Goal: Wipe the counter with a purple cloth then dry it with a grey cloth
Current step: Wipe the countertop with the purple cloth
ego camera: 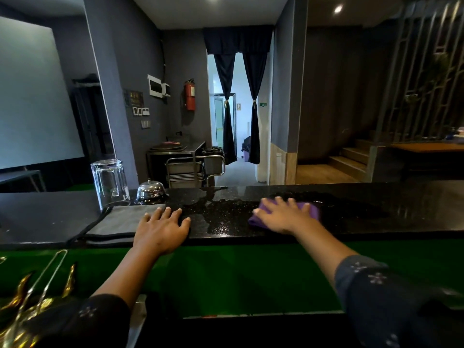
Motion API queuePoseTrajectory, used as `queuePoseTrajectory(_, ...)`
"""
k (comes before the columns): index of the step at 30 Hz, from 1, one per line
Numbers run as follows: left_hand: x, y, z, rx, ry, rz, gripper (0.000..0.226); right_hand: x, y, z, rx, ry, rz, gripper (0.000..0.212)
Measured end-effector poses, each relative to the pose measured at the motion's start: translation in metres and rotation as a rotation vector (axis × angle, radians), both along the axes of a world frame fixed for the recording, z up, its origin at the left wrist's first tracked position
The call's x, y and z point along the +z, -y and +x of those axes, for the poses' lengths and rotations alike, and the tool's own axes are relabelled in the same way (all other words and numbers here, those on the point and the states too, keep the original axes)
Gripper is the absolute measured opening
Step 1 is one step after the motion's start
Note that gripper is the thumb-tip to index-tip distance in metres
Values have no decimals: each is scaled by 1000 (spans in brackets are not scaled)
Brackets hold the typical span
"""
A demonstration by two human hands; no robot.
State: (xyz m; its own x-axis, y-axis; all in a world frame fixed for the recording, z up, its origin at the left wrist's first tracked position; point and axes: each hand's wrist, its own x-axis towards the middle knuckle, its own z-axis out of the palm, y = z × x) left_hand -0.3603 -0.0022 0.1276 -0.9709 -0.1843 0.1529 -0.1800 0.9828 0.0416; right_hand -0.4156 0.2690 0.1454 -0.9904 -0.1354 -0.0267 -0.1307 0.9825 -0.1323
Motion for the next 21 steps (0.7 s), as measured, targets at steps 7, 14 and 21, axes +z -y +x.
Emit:
queuePoseTrajectory(7, 2, 3, 1, -2, 27, 16, 64, -8, 104, 34, 359, 10, -4, 68)
queuePoseTrajectory(14, -1, 5, 1, -32, 4, 29, 65, -7, 15, 28, 261, 3, -8, 79)
queuePoseTrajectory(21, 3, 3, 3, -35, 9, 71, 68, -1, 59, 13, 93, 48, 0, 68)
